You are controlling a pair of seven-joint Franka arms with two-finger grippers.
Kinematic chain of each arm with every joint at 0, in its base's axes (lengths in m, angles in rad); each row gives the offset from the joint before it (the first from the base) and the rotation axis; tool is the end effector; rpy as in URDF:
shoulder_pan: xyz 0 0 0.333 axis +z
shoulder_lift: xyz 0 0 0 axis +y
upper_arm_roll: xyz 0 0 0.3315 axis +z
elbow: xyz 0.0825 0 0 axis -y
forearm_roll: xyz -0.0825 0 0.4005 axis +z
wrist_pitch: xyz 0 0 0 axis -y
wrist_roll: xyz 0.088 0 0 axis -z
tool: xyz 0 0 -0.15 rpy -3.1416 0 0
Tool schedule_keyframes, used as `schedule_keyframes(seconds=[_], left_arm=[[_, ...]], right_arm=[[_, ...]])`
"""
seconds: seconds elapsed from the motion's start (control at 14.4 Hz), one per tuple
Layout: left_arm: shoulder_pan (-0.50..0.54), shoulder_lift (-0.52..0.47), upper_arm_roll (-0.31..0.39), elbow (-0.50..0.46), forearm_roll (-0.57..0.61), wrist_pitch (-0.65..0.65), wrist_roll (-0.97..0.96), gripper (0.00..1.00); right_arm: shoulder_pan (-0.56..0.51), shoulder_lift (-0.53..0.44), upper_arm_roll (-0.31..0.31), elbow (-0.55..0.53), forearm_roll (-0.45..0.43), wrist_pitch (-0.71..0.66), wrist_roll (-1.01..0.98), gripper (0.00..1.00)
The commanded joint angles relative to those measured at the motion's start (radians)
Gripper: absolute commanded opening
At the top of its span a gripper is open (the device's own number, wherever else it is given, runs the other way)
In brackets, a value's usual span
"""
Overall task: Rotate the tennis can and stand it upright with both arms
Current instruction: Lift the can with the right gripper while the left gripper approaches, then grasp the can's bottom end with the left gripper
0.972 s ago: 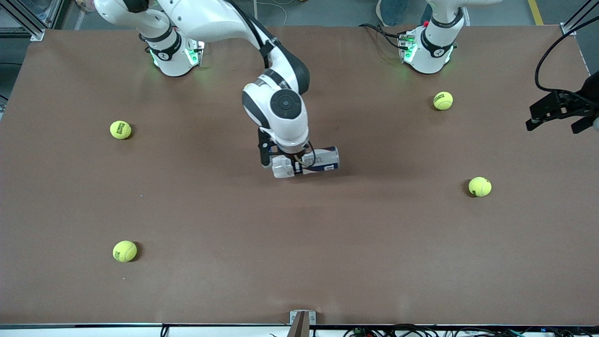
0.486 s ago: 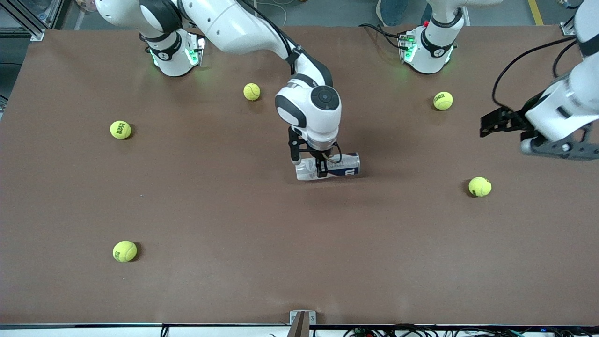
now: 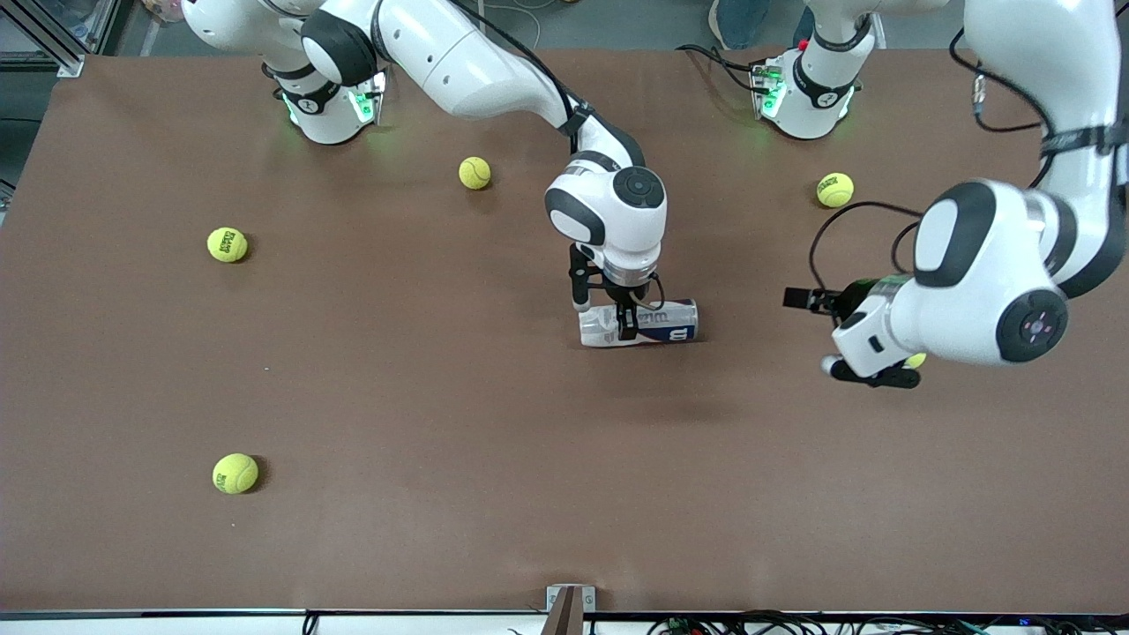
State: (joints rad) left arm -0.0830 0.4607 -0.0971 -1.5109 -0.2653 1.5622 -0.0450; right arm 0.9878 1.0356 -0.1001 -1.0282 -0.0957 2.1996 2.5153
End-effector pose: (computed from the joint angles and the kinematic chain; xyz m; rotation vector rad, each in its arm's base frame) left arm 0.6294 -0.1475 0.3481 2.8129 -0.1139 -0.6285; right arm 0.5060 0.6545 0.1808 -2.1540 2.0507 -0.2151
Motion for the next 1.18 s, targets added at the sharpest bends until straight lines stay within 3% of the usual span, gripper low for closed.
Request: schedule_keyframes(seconds=[0.0,0.21,0.28,0.35,0.42,0.69,1.11], left_arm=[[0.061,-0.008,-0.003,-0.087,-0.153,0.086,0.017,1.0],[0.095,-0.008,-0.003,-0.21,-0.306,0.186,0.088,1.0],[0.104,-0.008,-0.003,-0.251,-0.36,0.22,0.135,1.0],[0.115,-0.01,-0.003,-0.29,-0.412,0.245,0.184,1.0],[0.127,-0.01,-0.003,-0.325,-0.464,0.271,0.232,1.0],[0.152,-0.005,-0.003,-0.442,-0.682,0.32,0.42,1.0],[0.163,0.022,-0.003,-0.623,-1.007,0.377,0.785,1.0]], right_arm=[[0.02,0.023,-0.02,0.037,-0.016,0.006,0.042,0.68],[0.041,0.035,-0.035,0.037,-0.016,0.014,0.045,0.71],[0.051,0.04,-0.05,0.039,-0.016,0.02,0.045,0.79],[0.055,0.043,-0.053,0.039,-0.016,0.026,0.048,0.96],[0.055,0.046,-0.055,0.039,-0.016,0.035,0.048,1.0],[0.054,0.043,-0.055,0.054,-0.015,0.014,0.049,1.0],[0.037,-0.009,-0.021,0.135,0.017,-0.168,0.046,1.0]])
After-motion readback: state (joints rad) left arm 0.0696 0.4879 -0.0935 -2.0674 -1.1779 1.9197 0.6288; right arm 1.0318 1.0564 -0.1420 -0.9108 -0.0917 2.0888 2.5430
